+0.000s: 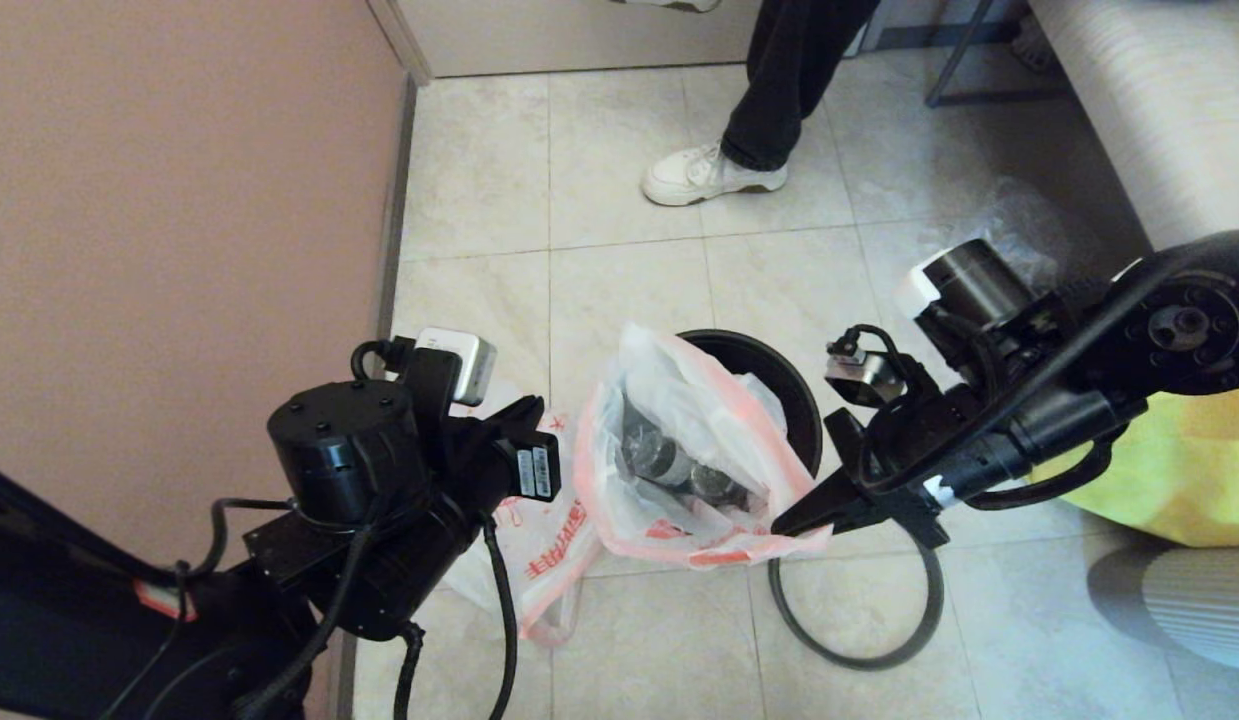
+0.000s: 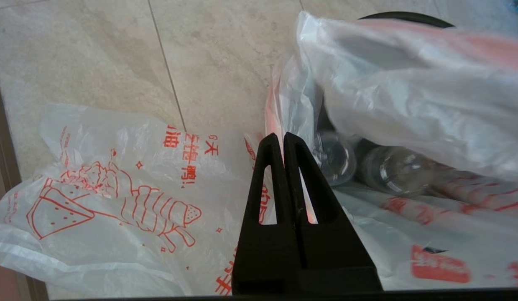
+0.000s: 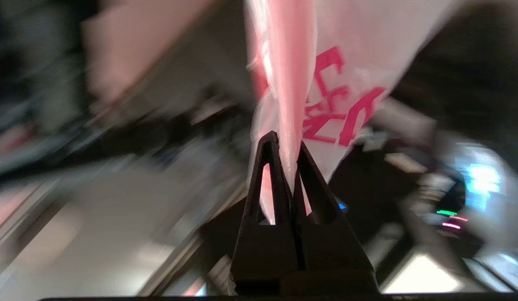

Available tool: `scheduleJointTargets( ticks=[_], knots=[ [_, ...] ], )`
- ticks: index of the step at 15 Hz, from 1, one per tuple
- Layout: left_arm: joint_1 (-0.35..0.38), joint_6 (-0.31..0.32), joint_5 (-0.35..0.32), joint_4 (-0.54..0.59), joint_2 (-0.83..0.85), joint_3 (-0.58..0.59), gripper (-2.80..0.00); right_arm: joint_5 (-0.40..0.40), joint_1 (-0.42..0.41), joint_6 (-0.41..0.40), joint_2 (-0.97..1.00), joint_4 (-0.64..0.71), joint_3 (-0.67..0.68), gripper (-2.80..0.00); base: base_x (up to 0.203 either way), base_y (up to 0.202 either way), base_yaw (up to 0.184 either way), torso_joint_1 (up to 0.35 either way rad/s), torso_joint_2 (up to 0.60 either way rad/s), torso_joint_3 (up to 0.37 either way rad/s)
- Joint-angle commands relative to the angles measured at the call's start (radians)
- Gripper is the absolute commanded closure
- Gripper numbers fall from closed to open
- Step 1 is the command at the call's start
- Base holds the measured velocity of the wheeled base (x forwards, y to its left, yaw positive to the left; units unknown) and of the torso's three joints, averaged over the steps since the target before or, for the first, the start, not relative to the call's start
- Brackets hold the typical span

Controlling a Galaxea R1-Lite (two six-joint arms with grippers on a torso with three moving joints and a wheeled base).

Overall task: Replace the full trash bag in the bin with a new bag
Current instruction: Place the trash bag on the floor

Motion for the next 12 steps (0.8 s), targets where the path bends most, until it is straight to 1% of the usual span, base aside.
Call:
scheduleJointTargets(
  ticks=[1,3,5,10,12],
  knots=[
    [0.002,0.001,0.003,-0.007,0.006,-0.002,0.0,0.173,-0.027,-0.013,-0.03,0.002,-0.004,0.0,0.0,0.0,0.0,0.0,0.0,0.0],
    [0.006,0.003,0.003,-0.007,0.006,-0.002,0.0,0.299,-0.057,-0.039,-0.09,-0.01,-0.006,0.0,0.0,0.0,0.0,0.0,0.0,0.0],
    [0.005,0.003,0.004,-0.008,0.019,-0.001,0.0,0.38,-0.085,-0.041,-0.135,-0.077,-0.004,0.0,0.0,0.0,0.0,0.0,0.0,0.0],
    [0.002,0.007,0.005,-0.009,0.012,0.001,0.0,0.389,-0.09,-0.041,-0.238,-0.154,-0.003,0.0,0.0,0.0,0.0,0.0,0.0,0.0],
    [0.002,0.007,0.005,-0.009,0.013,0.001,0.0,0.388,-0.096,-0.04,-0.296,-0.215,-0.006,0.0,0.0,0.0,0.0,0.0,0.0,0.0]
  ],
)
